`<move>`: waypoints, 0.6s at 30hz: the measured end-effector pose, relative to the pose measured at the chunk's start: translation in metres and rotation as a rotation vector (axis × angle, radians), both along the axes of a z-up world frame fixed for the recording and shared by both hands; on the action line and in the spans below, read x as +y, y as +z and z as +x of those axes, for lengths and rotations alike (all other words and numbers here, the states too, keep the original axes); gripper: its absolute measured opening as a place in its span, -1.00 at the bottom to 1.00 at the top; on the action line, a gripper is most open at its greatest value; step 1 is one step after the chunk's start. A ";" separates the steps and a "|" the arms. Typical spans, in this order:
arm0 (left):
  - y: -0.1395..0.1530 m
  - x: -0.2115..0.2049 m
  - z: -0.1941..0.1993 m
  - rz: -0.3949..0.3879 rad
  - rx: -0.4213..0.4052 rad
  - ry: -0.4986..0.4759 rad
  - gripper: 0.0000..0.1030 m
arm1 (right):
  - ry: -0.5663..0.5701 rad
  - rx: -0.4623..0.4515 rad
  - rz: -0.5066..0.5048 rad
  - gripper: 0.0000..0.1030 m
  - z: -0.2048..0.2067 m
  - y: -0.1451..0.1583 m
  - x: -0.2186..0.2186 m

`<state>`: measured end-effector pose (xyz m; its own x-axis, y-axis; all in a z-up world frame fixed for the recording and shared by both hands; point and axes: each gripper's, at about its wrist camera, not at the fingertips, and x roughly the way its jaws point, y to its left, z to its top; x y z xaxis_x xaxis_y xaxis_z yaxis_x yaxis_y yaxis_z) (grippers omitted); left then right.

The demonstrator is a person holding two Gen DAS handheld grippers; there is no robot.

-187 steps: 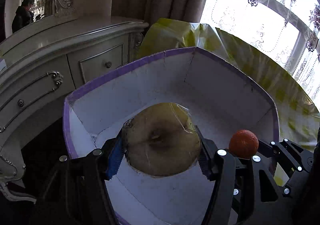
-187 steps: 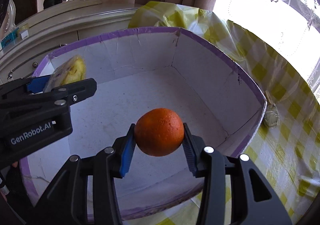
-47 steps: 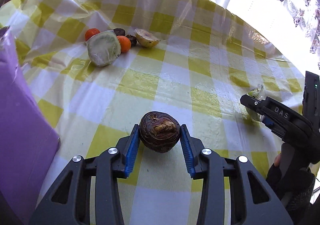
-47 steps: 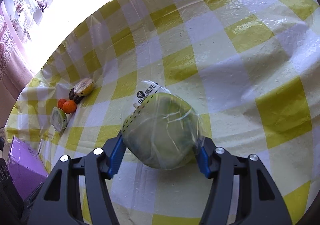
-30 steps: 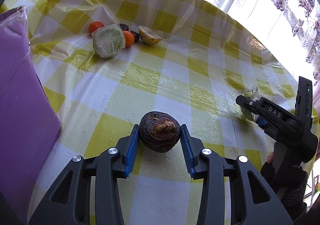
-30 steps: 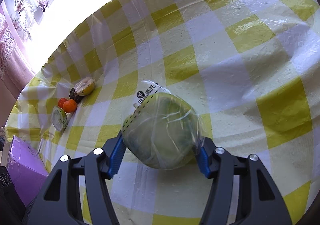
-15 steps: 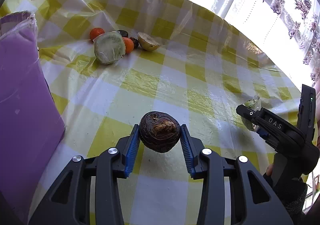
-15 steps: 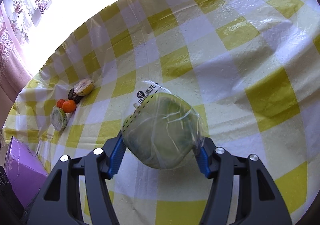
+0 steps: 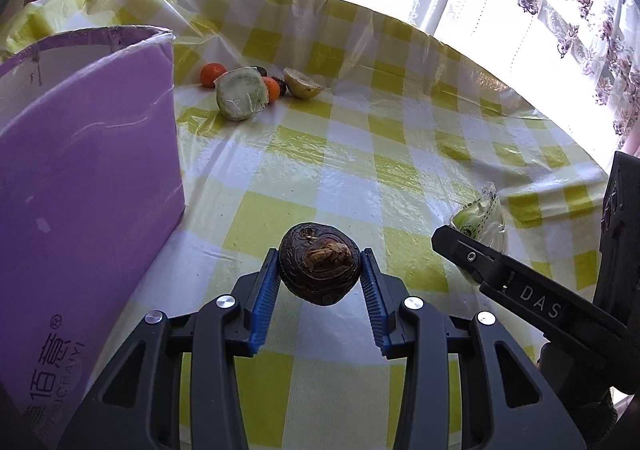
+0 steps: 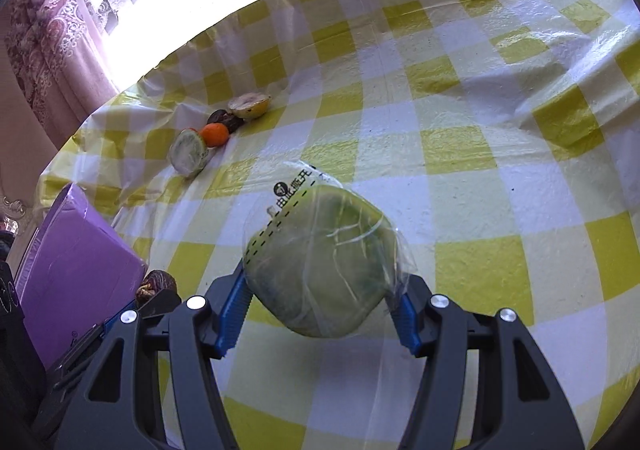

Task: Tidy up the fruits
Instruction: 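Lift the dark fruit and wrapped green fruit and move them toward the box, then lower both held fruits into the box and open both tools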

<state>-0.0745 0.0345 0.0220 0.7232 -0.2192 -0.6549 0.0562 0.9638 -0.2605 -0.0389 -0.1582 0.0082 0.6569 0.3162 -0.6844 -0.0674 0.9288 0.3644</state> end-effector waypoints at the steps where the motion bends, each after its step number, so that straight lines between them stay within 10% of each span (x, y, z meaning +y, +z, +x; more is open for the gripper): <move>1: 0.001 0.001 -0.004 0.006 -0.006 -0.001 -0.25 | 0.011 0.000 0.001 0.19 -0.004 0.000 0.004; 18: 0.120 0.047 -0.096 0.015 -0.391 0.083 -0.25 | 0.191 -0.153 0.072 0.19 -0.051 0.061 0.063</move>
